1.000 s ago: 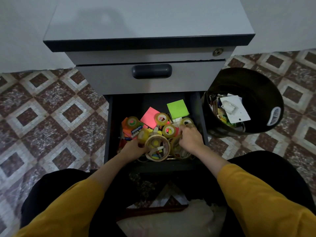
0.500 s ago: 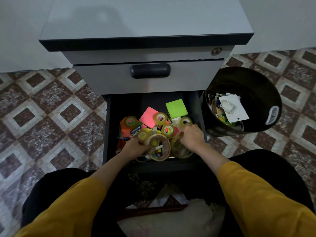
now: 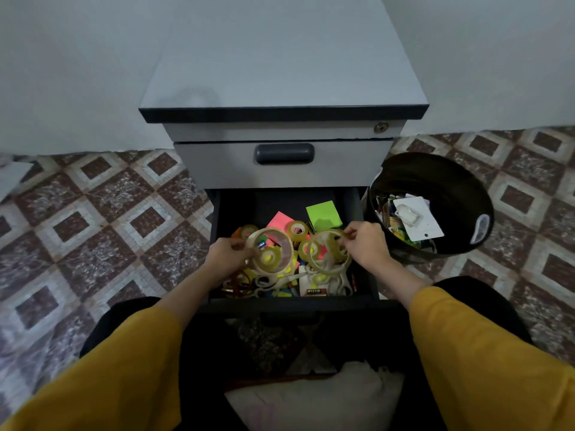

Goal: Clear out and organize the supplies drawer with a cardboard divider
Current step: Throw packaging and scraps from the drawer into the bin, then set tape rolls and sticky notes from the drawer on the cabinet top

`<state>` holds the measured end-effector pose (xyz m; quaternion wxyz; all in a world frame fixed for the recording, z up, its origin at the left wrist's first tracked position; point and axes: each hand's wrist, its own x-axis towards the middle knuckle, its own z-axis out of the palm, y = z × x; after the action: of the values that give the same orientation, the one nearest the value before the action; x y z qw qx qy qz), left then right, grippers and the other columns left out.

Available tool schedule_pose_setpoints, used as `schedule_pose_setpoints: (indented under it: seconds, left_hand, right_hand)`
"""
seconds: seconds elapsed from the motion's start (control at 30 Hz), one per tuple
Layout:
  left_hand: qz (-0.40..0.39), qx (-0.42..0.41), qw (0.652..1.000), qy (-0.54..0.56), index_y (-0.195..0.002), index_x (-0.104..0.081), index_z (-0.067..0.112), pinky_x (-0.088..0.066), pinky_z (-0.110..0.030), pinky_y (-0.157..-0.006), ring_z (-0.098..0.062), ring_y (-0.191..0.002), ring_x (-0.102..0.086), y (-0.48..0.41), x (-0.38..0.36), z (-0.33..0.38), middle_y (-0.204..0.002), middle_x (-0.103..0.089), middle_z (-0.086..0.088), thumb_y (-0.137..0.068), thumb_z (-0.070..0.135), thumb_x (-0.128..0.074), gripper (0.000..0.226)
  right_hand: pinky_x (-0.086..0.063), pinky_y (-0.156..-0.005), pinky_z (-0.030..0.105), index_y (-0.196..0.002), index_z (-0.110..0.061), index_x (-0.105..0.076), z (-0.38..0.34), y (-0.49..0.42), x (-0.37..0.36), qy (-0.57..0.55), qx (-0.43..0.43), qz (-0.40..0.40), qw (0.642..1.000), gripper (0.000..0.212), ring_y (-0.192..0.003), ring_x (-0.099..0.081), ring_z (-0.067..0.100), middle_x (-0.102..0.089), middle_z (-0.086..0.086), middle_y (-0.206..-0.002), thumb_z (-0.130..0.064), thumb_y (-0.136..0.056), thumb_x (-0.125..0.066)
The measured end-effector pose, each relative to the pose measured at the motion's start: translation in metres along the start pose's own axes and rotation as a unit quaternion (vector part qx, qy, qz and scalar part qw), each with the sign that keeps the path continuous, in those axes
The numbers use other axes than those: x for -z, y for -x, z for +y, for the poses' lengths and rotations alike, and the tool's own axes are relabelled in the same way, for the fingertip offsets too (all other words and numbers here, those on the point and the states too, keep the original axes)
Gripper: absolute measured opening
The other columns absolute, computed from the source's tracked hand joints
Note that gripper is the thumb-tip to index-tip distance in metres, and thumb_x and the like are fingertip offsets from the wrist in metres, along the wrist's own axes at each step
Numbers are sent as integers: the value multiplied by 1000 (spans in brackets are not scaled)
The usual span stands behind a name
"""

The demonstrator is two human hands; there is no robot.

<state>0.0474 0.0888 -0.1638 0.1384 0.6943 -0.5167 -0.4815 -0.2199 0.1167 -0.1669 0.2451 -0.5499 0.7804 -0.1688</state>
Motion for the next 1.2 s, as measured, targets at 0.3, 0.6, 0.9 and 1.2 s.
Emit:
schedule_pose_setpoints:
  seconds: [0.3,0.6,0.9,1.2]
  left_hand:
    - [26,-51,993,102,-103,-66,4,-56,-36,-79,-15,-67,-59,46,37,47,-73,-62,-4,-83,14,-69,23]
    - [29,-141,971,189,-104,-64,7,-57,-23,-56,-19,-64,-62,78,91,104,-73,-64,-11,-87,5,-61,17]
    - [85,-158,949,259,-84,-65,-3,-57,-23,-51,-11,-47,-64,54,125,175,-55,-65,-5,-88,4,-59,10]
    - [134,-116,948,264,-87,-61,-4,-58,-29,-52,-19,-59,-59,-15,146,229,-74,-58,-12,-82,9,-67,16]
  right_hand:
    - [-46,-82,27,-112,-5,-67,-44,18,57,-24,88,50,995,28,-88,-65,25,-70,15,-94,-13,-86,-66]
    - [-47,-73,25,-91,-5,-74,-86,15,113,-93,91,95,987,13,-75,-61,19,-64,7,-72,-12,-80,-70]
    - [-54,-75,38,-89,-3,-73,-127,-23,161,-199,76,158,964,13,-74,-63,24,-62,3,-69,-8,-78,-72]
    - [-52,-41,25,-64,-10,-60,-154,-75,184,-250,14,175,952,20,-48,-61,22,-65,13,-70,-2,-80,-67]
